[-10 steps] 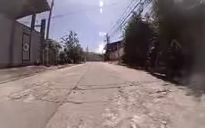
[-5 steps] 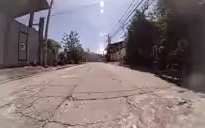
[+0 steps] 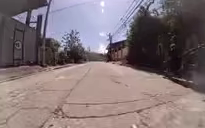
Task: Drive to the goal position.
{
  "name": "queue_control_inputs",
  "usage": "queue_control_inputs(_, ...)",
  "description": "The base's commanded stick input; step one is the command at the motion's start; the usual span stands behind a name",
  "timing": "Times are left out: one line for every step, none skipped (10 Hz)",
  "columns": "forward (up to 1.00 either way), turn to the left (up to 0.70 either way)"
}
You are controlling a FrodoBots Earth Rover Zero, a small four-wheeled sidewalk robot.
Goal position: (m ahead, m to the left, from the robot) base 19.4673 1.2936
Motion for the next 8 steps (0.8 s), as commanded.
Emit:
queue_control_inputs(1.0,0.0)
queue_control_inputs(1.0,0.0)
queue_control_inputs(1.0,0.0)
queue_control_inputs(1.0,0.0)
queue_control_inputs(1.0,0.0)
queue_control_inputs(1.0,0.0)
queue_control_inputs(1.0,0.0)
queue_control_inputs(1.0,0.0)
